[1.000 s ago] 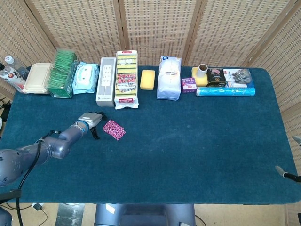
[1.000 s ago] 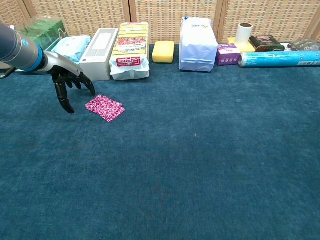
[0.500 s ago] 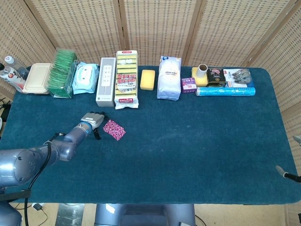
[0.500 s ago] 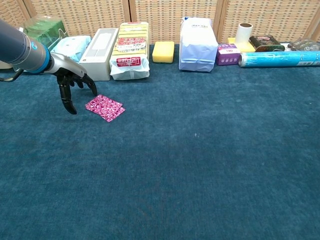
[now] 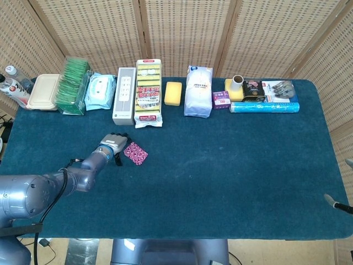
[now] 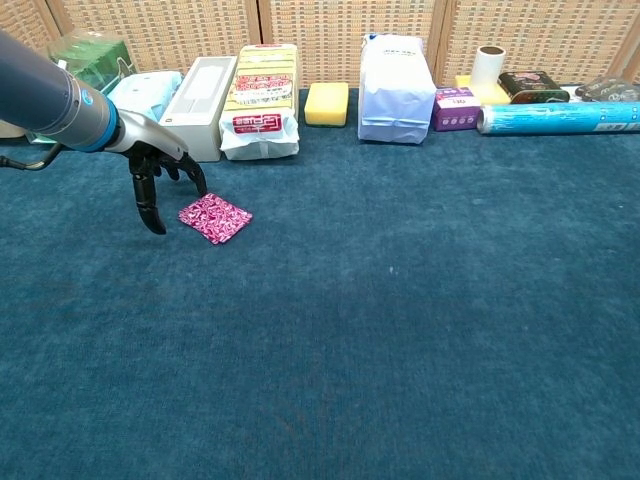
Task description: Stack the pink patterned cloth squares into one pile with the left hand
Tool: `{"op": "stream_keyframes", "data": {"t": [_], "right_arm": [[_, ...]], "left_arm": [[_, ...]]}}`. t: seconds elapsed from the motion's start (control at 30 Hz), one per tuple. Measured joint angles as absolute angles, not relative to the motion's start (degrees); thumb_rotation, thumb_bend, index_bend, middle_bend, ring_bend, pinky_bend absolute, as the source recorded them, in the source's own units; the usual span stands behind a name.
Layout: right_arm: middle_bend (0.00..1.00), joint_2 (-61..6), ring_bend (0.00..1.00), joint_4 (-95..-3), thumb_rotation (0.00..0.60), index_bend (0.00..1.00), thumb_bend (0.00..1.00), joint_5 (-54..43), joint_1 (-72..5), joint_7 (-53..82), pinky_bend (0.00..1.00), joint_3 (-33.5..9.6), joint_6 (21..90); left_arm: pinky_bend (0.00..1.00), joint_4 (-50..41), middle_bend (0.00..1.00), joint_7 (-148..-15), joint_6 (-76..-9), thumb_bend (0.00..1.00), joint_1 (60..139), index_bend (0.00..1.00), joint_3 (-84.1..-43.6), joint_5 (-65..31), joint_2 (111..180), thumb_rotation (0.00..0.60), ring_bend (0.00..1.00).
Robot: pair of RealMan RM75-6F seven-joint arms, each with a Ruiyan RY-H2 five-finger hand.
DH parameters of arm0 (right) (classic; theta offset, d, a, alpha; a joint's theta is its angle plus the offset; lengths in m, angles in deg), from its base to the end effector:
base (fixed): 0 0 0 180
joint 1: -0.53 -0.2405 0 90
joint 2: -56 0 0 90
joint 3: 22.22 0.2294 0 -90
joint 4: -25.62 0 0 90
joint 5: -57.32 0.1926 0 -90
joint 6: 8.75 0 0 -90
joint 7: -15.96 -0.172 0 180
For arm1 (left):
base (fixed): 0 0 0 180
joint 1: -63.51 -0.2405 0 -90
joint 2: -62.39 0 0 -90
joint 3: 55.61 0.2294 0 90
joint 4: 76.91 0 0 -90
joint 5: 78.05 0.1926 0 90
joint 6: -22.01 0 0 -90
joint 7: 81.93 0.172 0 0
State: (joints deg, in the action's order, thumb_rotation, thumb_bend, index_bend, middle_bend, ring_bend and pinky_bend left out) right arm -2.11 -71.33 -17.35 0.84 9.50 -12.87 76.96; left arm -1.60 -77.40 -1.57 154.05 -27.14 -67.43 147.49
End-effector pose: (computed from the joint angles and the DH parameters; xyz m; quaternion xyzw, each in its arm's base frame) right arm -0.3079 -0.1956 0.2197 0.4708 -0.4356 0.4009 0.6541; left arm -0.1383 0.4082 -0.0145 -0.7720 -0.4898 -0.0575 0.4010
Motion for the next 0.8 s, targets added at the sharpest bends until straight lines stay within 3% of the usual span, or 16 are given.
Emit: {"op": "stream_keyframes", "data": {"t": [0.4, 0.53, 0.7, 0.8], "right_arm": [[0.05, -1.9, 0.00, -71.4, 0.600, 0.14, 0.04, -17.9, 0.9, 8.9, 0.00, -13.0, 77.1], [0.05, -1.9, 0.00, -71.3, 0.600, 0.14, 0.04, -18.2, 1.0, 8.5, 0.00, -13.0, 77.2], [0.05, -1.8, 0.00, -71.1, 0.600, 0.14, 0.04, -18.5, 1.0, 7.6, 0.00, -13.1, 77.3], [0.05, -1.8, 0.00, -70.6, 0.600, 0.13, 0.04, -18.9, 0.9, 6.9, 0.00, -13.2, 77.0]], "left_arm": [[0.03, 3.7, 0.00, -75.5, -6.5, 0.21, 154.0, 0.11, -28.5, -67.7, 143.5, 0.600, 0.00], [0.03, 7.9, 0.00, -75.9, -9.7, 0.19, 152.7, 0.03, -30.5, -64.1, 140.3, 0.600, 0.00], [0.03, 15.7, 0.00, -76.3, -17.6, 0.10, 149.0, 0.00, -32.5, -55.9, 134.7, 0.600, 0.00], [0.03, 19.4, 0.00, -76.2, -26.1, 0.07, 145.2, 0.00, -32.8, -50.7, 132.0, 0.600, 0.00]]}}
